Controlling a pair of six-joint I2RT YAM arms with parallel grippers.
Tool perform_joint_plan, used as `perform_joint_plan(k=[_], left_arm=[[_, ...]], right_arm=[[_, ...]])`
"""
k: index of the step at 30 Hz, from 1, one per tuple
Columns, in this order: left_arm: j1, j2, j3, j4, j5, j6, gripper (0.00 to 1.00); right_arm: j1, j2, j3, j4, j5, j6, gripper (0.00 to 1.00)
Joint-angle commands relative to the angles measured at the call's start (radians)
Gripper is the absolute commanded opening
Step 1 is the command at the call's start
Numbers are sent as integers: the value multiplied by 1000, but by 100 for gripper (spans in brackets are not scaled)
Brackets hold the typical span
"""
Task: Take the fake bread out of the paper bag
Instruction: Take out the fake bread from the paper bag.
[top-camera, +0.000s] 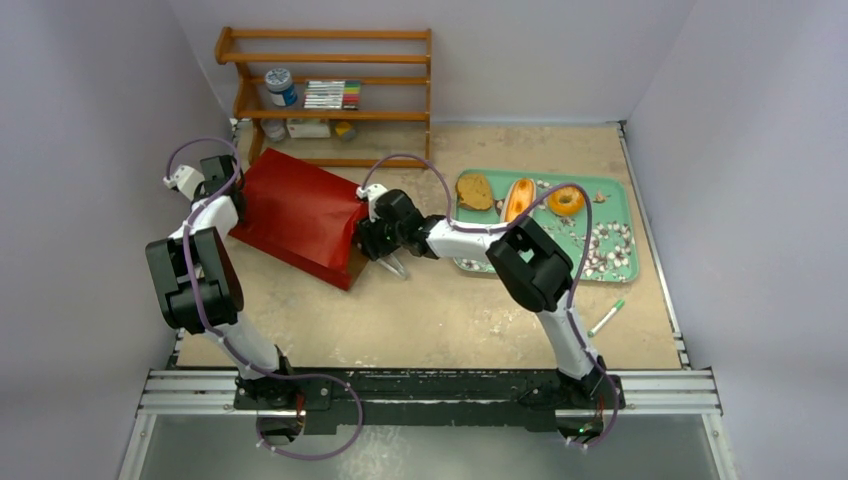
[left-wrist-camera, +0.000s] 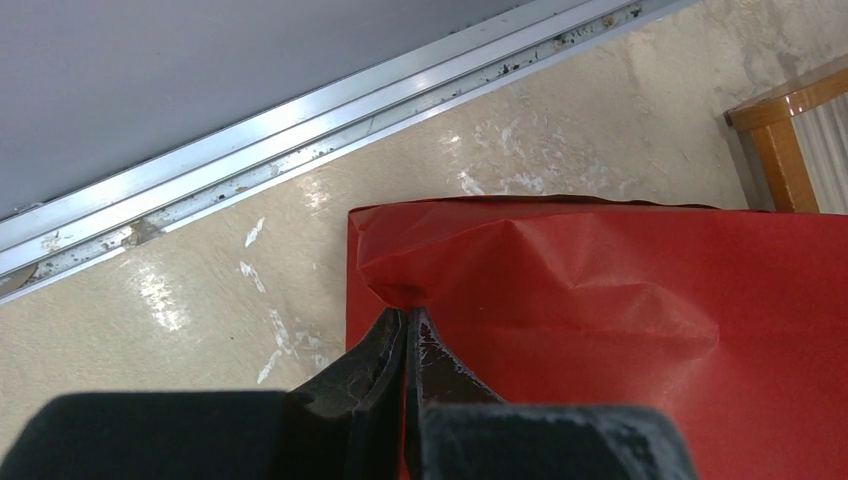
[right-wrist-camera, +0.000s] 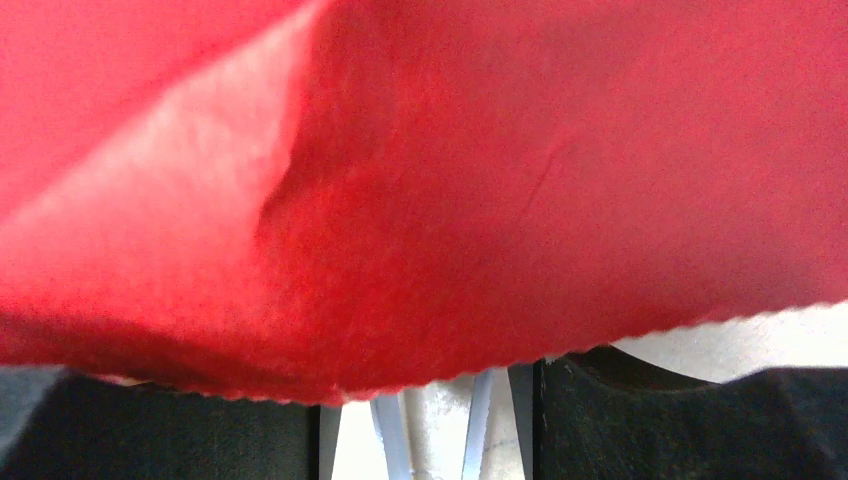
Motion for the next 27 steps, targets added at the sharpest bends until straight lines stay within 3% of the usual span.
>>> perform_joint_plan(k=[1,11,14,18,27], left_arm=[[-7,22,17,84,75,-11,0],[-9,29,12,93,86,-11,0],[-8,33,10,93,86,-12,0],[-9,30,12,93,82,-12,0],[-9,10,-2,91,69,-86,0]], right_arm=[[7,47,53,-24,10,9,56],[7,119,165,-47,4,44,55],[7,138,201,-67,6,46,47],[7,134,201,-81,8,47,24],[13,2,74,-118,14,45,12]])
